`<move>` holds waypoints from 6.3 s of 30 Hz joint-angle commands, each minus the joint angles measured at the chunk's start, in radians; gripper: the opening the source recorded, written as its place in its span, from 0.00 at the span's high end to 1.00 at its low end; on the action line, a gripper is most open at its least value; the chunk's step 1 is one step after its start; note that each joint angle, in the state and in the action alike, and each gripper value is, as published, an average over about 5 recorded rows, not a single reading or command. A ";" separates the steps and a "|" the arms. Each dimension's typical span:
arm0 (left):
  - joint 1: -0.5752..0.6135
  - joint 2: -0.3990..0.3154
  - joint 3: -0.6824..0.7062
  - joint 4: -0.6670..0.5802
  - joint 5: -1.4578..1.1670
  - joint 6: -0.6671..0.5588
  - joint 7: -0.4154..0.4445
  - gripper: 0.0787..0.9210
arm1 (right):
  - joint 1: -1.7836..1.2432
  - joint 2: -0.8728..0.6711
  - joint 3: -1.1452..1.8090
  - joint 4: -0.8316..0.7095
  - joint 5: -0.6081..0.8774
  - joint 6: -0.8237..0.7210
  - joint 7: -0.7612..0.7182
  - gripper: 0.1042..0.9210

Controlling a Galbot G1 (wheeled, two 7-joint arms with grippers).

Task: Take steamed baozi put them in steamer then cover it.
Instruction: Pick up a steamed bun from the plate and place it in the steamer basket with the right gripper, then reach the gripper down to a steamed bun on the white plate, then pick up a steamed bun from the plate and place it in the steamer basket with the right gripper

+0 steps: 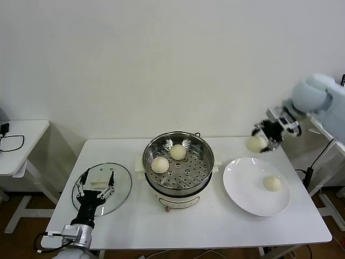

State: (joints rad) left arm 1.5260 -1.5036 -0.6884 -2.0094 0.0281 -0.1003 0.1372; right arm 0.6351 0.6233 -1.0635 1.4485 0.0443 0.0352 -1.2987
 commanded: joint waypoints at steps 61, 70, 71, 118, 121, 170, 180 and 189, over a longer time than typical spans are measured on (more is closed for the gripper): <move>-0.014 0.006 -0.070 0.057 -0.014 -0.010 0.020 0.12 | -0.124 0.457 -0.183 0.022 -0.207 0.502 0.224 0.13; -0.013 0.005 -0.061 0.049 -0.013 -0.010 0.022 0.12 | -0.056 0.218 0.041 -0.017 0.023 0.353 0.008 0.12; -0.012 0.005 -0.058 0.047 -0.012 -0.011 0.022 0.12 | -0.054 0.181 0.048 -0.023 0.051 0.318 -0.024 0.12; 0.004 -0.006 -0.033 0.031 0.009 -0.015 0.013 0.12 | -0.884 0.079 0.757 -0.476 -0.506 0.007 0.043 0.12; 0.003 -0.006 -0.030 0.031 0.010 -0.015 0.012 0.12 | -0.896 0.088 0.773 -0.484 -0.520 0.012 0.046 0.12; -0.003 0.001 -0.017 0.033 0.010 -0.017 0.011 0.12 | -0.133 -0.182 0.011 0.005 0.152 -0.272 -0.015 0.28; -0.007 0.011 -0.031 0.031 -0.004 -0.017 0.018 0.12 | 0.288 -0.032 -0.397 0.242 0.459 -0.458 0.096 0.28; -0.014 0.011 -0.042 0.032 -0.018 -0.016 0.022 0.12 | 0.301 0.221 -0.430 0.184 0.522 -0.529 0.151 0.28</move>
State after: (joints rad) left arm 1.5129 -1.4931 -0.7264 -1.9793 0.0156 -0.1169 0.1577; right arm 0.7538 0.6543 -1.2960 1.5743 0.3911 -0.3836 -1.1983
